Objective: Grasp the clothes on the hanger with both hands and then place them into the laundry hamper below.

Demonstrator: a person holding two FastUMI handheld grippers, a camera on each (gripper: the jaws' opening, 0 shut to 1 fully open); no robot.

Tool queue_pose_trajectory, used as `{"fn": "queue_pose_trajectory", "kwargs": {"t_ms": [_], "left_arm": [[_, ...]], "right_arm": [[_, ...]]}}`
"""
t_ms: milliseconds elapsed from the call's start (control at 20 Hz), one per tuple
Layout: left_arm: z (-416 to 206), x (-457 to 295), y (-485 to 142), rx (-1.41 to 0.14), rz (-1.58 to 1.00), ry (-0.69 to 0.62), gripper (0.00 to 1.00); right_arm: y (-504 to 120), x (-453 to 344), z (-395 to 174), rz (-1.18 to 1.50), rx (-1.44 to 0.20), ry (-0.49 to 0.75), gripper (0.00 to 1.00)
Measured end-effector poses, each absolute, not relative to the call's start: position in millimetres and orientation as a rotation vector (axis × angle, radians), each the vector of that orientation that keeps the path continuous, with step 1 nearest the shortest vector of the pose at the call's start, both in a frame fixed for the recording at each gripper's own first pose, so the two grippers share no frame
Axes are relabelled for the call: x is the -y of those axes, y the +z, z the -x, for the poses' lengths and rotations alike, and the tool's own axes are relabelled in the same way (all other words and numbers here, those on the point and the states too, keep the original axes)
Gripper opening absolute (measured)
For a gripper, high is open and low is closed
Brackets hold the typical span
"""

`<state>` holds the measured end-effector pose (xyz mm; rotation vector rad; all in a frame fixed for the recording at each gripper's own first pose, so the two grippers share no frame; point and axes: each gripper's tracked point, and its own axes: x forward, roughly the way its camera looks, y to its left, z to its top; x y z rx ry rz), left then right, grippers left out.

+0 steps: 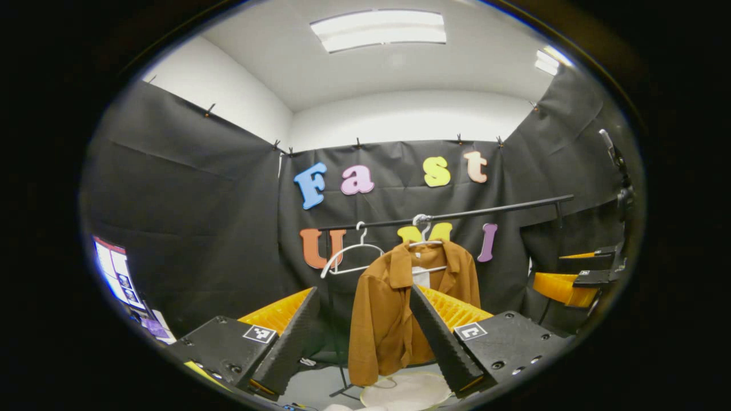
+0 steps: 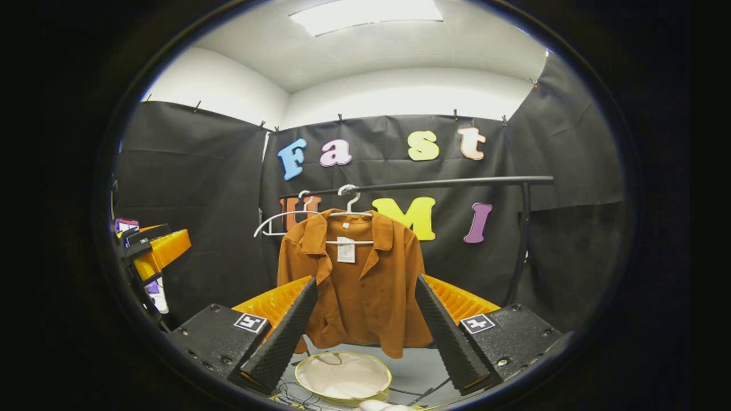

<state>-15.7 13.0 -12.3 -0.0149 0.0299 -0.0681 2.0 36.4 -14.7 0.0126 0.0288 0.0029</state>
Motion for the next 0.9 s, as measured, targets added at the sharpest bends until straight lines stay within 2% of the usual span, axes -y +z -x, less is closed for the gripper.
{"fn": "queue_pose_trajectory", "kwargs": {"t_ms": [200,250,300,900], "left_arm": [[-13.8,9.0,-25.2,-0.036,0.038,-0.089,1.0],[-22.0,13.4,-30.1,-0.038,0.031,-0.083,0.95],[-32.1,19.1,-35.6,-0.044,0.021,-0.08,1.0],[-174.9,86.8,-131.7,-0.157,-0.012,-0.054,0.99]], "right_arm": [[-33.3,-18.8,-43.5,-0.008,-0.062,0.0,1.0],[-37.7,-14.6,-52.3,-0.01,-0.07,0.002,1.0],[-40.8,-10.5,-63.5,-0.011,-0.077,0.004,1.0],[-79.4,17.7,-233.1,-0.054,-0.144,0.099,1.0]]}}
